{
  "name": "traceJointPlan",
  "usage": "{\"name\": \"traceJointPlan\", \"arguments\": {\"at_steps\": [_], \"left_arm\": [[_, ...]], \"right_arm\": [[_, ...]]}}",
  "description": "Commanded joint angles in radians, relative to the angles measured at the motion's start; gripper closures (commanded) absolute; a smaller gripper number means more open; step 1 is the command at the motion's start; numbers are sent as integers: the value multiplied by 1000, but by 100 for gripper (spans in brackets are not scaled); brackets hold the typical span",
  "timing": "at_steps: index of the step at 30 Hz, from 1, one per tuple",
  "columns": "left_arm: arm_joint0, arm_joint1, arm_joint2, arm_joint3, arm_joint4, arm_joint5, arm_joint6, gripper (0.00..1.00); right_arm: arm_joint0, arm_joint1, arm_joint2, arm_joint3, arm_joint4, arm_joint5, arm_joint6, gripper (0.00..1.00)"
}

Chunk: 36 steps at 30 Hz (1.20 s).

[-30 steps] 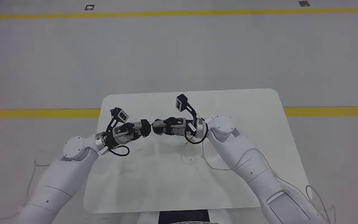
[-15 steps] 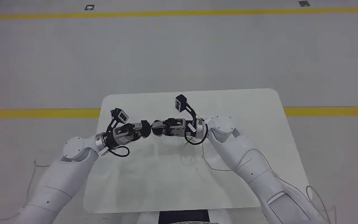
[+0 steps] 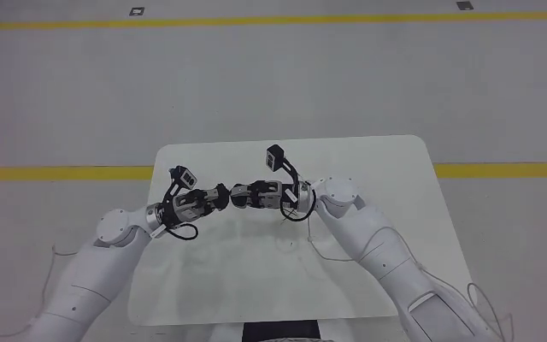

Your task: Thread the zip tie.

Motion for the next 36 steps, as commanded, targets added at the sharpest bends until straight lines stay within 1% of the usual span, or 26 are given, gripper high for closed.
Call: {"name": "traceJointPlan", "arguments": {"at_steps": [1, 2, 7, 11, 14, 15, 17, 18, 26, 27, 30, 33, 36], "left_arm": [[0, -1, -4, -2, -4, -4, -5, 100], [0, -1, -5, -2, -5, -5, -7, 100], [4, -1, -17, -2, -9, -10, -20, 100], [5, -1, -26, 2, -7, -18, -33, 100], [4, -2, -31, 6, -7, -23, -40, 100], [5, -3, -32, 6, -21, -28, -42, 100], [6, -7, -35, 13, -64, -49, -56, 100], [6, -8, -35, 15, -67, -52, -59, 100], [6, -8, -35, 15, -67, -52, -59, 100], [2, -8, -37, 9, -35, -70, -32, 100], [-2, -10, -61, 11, 25, -76, 8, 100], [2, -17, -110, 6, 64, -76, 24, 100], [12, -30, -165, -6, 103, -76, 31, 100]], "right_arm": [[-2, 1, 1, -3, 0, -3, 0, 76], [-3, 1, 2, -4, 3, -5, -1, 0], [-16, 9, 27, -20, 0, -31, -18, 0], [-28, 17, 50, -34, -11, -42, -43, 0], [-41, 26, 82, -50, -52, -58, -106, 0], [-49, 29, 92, -57, -64, -67, -128, 0], [-52, 30, 94, -60, -68, -69, -132, 0], [-52, 30, 94, -60, -68, -69, -132, 0], [-52, 30, 94, -60, -68, -69, -132, 0], [-52, 30, 94, -60, -68, -69, -132, 0], [-52, 30, 94, -60, -68, -69, -132, 0], [-52, 30, 94, -60, -68, -69, -132, 0], [-52, 30, 94, -60, -68, -69, -132, 0]]}}
